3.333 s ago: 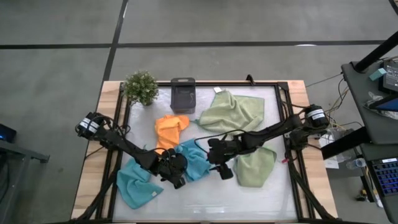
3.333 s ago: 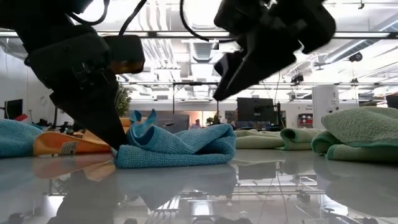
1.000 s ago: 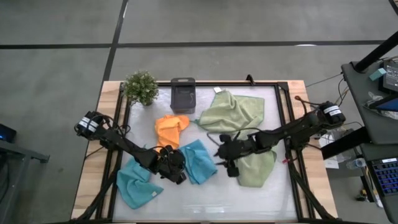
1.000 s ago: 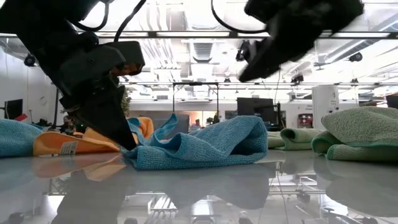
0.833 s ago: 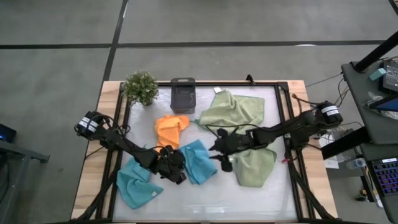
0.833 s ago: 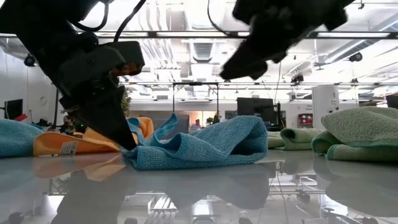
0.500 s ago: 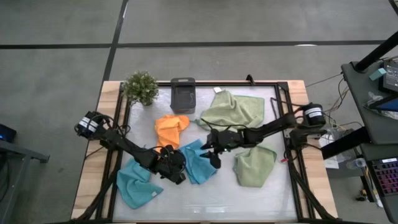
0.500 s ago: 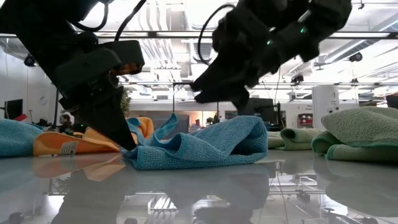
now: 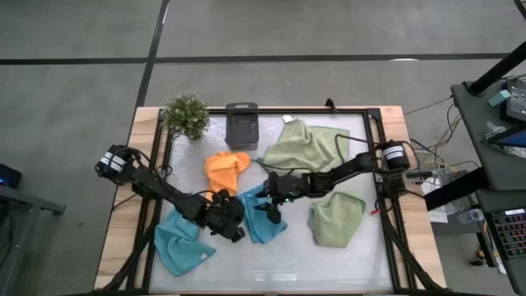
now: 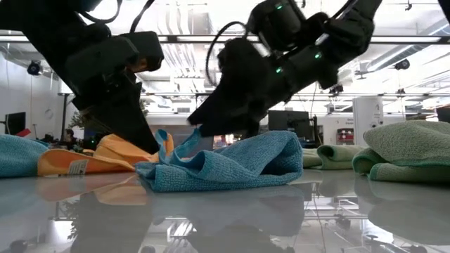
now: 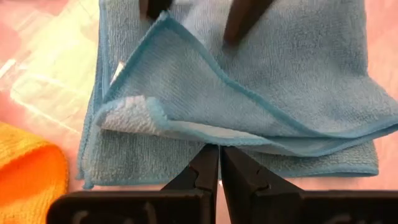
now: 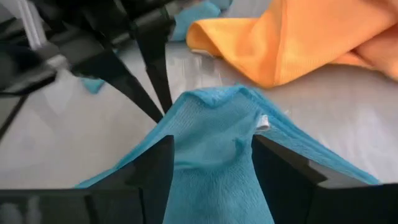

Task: Fold microfiber towels
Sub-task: Fold the right blue towel

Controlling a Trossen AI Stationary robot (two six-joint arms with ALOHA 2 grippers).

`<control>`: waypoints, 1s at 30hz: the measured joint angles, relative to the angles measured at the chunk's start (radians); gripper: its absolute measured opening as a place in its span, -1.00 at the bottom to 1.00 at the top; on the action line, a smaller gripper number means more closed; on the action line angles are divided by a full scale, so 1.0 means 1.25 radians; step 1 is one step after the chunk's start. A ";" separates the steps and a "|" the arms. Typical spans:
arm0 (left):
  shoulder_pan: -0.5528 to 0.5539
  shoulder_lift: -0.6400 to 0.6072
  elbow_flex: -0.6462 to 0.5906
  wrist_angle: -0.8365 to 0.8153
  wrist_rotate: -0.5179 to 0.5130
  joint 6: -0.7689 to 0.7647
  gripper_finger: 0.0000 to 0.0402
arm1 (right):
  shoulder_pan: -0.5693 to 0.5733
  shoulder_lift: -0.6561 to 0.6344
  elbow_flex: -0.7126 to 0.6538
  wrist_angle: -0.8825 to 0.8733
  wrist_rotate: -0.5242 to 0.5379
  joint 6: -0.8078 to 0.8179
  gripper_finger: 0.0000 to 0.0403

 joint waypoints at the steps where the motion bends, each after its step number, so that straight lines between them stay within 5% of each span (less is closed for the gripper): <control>1: 0.000 0.000 0.000 -0.001 -0.001 0.002 -0.98 | 0.000 0.014 0.012 -0.001 0.000 0.000 0.02; 23: 0.002 0.000 -0.005 -0.005 -0.027 0.010 -0.98 | 0.002 0.122 0.170 -0.073 -0.036 0.022 -0.33; 30: 0.002 0.001 -0.005 -0.006 -0.030 0.010 -0.98 | 0.002 0.120 0.169 -0.067 -0.037 0.021 -0.61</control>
